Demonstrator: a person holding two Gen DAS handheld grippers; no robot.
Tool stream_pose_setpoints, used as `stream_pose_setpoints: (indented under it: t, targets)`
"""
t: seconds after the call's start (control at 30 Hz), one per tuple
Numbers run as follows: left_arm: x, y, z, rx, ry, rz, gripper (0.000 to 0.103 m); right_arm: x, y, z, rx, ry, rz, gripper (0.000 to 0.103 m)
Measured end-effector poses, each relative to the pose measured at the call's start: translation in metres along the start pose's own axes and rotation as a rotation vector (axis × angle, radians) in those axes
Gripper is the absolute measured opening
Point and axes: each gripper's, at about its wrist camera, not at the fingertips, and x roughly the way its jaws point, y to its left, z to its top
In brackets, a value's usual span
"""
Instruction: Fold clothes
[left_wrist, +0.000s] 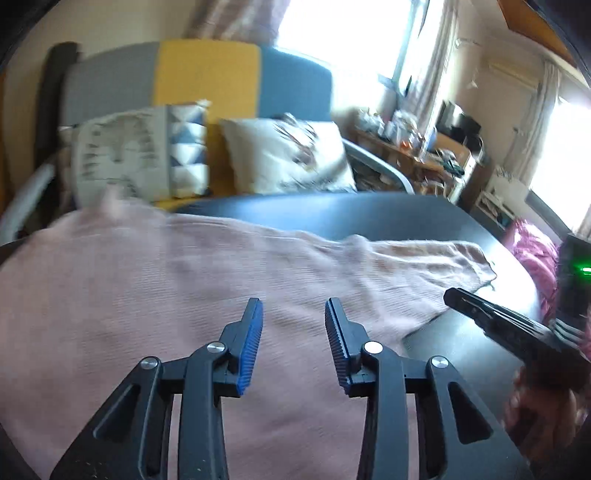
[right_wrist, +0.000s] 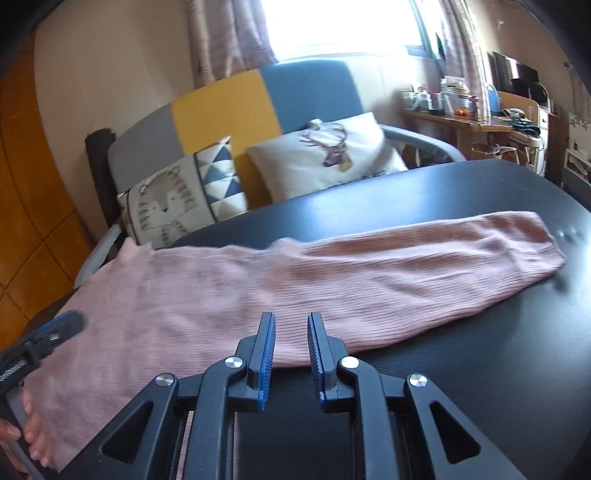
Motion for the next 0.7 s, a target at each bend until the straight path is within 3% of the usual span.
stream_pose_setpoints:
  t: [0.2, 0.23, 0.3, 0.57, 0.7]
  targets:
    - [0.077, -0.011, 0.017, -0.116, 0.102, 0.011, 0.037, -0.010, -0.060, 0.013, 0.072, -0.008, -0.020, 0.017]
    - [0.087, -0.010, 0.019, -0.137, 0.121, 0.009, 0.049, -0.010, -0.063, 0.014, 0.071, -0.007, -0.014, 0.017]
    - [0.089, -0.012, 0.018, -0.124, 0.107, -0.080, 0.074, 0.001, -0.065, 0.020, 0.060, 0.013, 0.009, 0.018]
    - [0.092, -0.028, 0.012, -0.031, 0.104, 0.011, 0.075, 0.077, -0.032, 0.066, -0.099, 0.093, 0.044, 0.018]
    - [0.101, -0.035, 0.008, 0.023, 0.117, 0.082, 0.072, 0.117, -0.027, 0.075, -0.173, 0.199, 0.023, 0.013]
